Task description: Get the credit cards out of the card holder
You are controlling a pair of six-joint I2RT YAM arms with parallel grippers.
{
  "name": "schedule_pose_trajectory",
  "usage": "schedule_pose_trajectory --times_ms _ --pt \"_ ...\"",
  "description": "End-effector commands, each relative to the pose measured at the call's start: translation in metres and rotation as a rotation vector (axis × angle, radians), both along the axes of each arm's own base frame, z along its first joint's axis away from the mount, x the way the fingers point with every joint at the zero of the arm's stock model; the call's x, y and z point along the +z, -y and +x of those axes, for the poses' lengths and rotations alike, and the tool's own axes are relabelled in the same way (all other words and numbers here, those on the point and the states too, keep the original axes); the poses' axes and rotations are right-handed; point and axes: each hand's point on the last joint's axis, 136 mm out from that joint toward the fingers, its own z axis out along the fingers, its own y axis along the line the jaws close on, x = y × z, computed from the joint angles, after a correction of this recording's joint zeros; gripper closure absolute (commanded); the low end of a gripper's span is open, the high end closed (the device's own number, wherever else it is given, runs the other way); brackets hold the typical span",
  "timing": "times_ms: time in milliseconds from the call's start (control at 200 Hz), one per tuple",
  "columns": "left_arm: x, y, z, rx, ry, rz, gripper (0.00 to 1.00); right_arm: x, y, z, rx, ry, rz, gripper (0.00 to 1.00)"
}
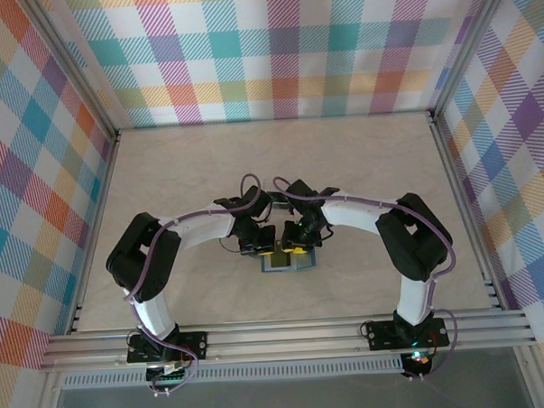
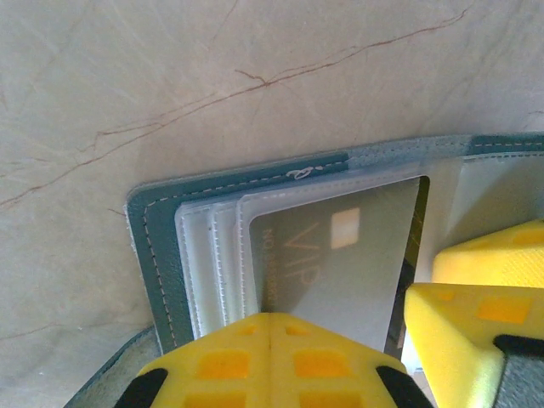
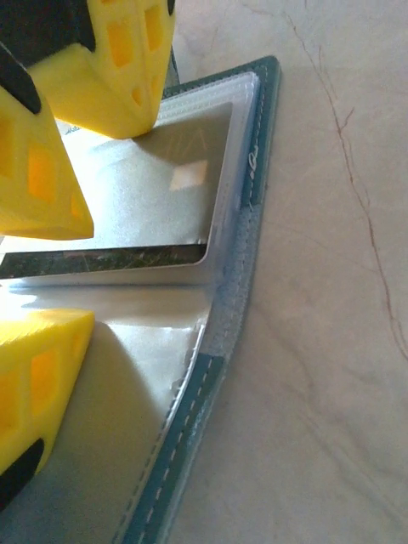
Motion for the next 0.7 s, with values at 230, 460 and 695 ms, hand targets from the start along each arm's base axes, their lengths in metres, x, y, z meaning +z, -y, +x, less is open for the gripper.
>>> schedule_pose_trajectory --times_ms 230,460,695 --pt "-0.006 -0.015 -0.012 0.0 -0.019 0.085 1.0 0.015 -0.02 0.013 0.002 0.032 0.106 0.72" --pt "-0.006 -0.014 -0.013 -0.003 -0.023 0.08 1.0 -0.001 -0.016 0.014 0.002 0.017 0.07 0.72" --pt "-0.005 -0.014 -0.013 -0.001 -0.022 0.084 1.0 -0.01 -0.004 0.01 -0.006 0.01 0.006 0.73"
